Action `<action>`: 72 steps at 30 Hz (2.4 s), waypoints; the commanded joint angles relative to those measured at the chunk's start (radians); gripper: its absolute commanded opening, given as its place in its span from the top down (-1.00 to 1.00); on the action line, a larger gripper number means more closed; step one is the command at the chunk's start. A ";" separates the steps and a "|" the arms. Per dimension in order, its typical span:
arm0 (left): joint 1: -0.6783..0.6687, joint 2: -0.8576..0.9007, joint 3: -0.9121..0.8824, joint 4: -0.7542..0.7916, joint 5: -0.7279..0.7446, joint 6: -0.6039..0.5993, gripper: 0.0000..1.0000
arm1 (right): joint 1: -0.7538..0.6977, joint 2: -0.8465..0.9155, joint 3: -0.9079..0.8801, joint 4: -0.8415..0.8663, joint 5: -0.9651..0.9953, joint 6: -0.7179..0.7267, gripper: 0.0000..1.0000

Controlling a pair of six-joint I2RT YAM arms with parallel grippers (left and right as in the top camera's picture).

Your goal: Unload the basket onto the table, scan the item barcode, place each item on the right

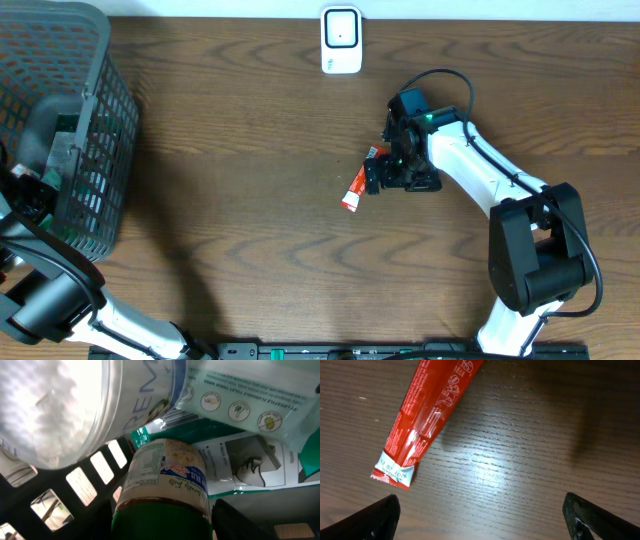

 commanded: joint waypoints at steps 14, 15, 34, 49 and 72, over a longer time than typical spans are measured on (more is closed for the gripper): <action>0.004 0.005 -0.029 -0.013 -0.026 -0.026 -0.56 | 0.016 -0.011 -0.003 0.002 0.006 -0.006 -0.98; 0.004 0.005 -0.039 -0.009 -0.030 -0.029 -0.56 | 0.016 -0.011 -0.003 0.004 0.006 -0.006 -0.99; 0.005 -0.172 -0.011 0.088 -0.024 -0.040 -0.14 | 0.016 -0.011 -0.003 0.011 0.006 -0.006 -0.99; -0.051 -0.463 0.103 0.243 -0.020 -0.063 -0.11 | 0.016 -0.011 -0.003 0.012 0.005 -0.006 -0.99; -0.657 -0.546 0.240 -0.048 0.113 -0.062 -0.10 | -0.045 -0.011 -0.003 0.064 -0.005 0.156 -0.98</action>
